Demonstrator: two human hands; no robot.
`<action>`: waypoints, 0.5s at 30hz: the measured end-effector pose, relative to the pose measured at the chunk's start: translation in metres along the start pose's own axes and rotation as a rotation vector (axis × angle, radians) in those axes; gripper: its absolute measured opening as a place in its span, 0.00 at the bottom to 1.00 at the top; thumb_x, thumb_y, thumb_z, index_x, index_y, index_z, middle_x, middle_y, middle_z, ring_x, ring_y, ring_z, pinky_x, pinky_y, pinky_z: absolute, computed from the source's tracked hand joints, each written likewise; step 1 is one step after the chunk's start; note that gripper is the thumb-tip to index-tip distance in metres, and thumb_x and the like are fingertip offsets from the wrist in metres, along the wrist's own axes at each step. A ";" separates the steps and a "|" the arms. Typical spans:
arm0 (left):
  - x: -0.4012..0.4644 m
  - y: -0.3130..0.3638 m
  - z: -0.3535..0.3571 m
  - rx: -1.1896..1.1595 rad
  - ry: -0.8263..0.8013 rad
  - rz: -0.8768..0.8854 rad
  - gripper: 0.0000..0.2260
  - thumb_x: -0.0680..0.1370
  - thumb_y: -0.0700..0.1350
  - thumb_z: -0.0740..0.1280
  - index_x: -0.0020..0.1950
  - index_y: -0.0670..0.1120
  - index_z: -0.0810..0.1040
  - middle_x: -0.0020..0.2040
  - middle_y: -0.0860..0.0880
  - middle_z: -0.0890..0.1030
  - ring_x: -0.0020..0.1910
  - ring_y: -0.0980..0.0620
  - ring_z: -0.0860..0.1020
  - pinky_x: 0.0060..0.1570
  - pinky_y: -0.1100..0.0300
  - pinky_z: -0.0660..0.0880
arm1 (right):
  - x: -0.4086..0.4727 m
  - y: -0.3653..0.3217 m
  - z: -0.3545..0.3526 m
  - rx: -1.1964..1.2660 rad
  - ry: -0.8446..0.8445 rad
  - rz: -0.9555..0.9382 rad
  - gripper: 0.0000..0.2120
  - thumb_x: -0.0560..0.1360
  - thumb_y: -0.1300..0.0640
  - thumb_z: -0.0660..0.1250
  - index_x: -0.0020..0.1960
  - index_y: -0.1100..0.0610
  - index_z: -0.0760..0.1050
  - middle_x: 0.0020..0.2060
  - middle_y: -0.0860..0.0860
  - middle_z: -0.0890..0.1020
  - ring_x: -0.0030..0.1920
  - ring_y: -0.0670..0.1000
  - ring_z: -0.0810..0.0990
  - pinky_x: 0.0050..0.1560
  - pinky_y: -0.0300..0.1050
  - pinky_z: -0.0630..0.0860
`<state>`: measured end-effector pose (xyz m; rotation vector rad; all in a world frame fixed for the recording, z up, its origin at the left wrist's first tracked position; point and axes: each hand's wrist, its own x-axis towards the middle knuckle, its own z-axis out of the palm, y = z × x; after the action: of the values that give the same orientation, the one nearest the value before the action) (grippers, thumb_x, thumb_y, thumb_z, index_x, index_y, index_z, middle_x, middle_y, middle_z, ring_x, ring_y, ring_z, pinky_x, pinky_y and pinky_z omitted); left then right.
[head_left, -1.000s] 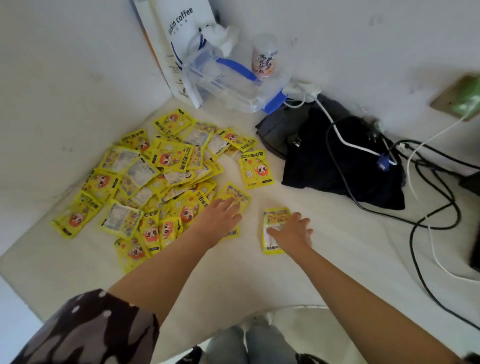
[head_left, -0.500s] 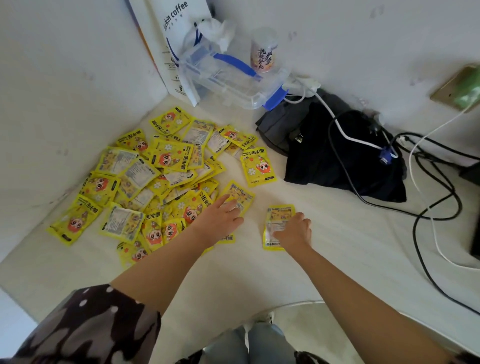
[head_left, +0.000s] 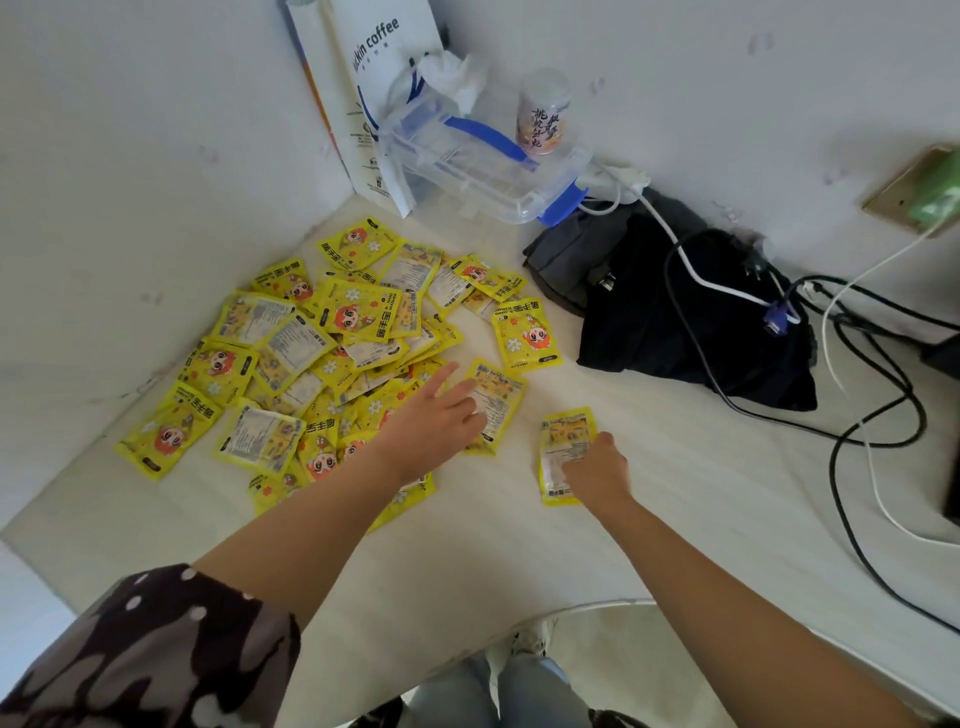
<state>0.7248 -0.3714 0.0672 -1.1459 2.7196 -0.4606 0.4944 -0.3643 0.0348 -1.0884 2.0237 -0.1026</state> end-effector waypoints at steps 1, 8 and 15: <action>-0.001 -0.001 0.000 -0.073 0.011 -0.045 0.09 0.69 0.37 0.69 0.47 0.45 0.77 0.39 0.47 0.81 0.58 0.44 0.78 0.64 0.43 0.71 | -0.001 -0.002 -0.001 0.007 -0.003 -0.002 0.14 0.74 0.64 0.61 0.59 0.61 0.64 0.54 0.61 0.78 0.51 0.62 0.79 0.44 0.51 0.77; -0.009 -0.013 -0.031 -1.022 0.113 -0.925 0.13 0.79 0.45 0.64 0.62 0.42 0.74 0.40 0.43 0.78 0.37 0.44 0.76 0.35 0.51 0.71 | -0.003 -0.023 -0.002 0.132 -0.036 -0.036 0.16 0.74 0.63 0.62 0.60 0.60 0.64 0.53 0.59 0.77 0.47 0.57 0.76 0.41 0.48 0.74; -0.039 -0.048 -0.015 -1.412 0.223 -1.335 0.08 0.75 0.43 0.67 0.45 0.37 0.75 0.36 0.46 0.74 0.35 0.50 0.69 0.36 0.55 0.67 | -0.003 -0.055 0.012 0.359 -0.129 -0.046 0.17 0.73 0.61 0.67 0.60 0.60 0.67 0.54 0.57 0.78 0.47 0.55 0.78 0.42 0.46 0.75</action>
<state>0.7806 -0.3716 0.0981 -3.1524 1.6189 1.5686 0.5400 -0.3928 0.0517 -0.8885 1.7796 -0.3944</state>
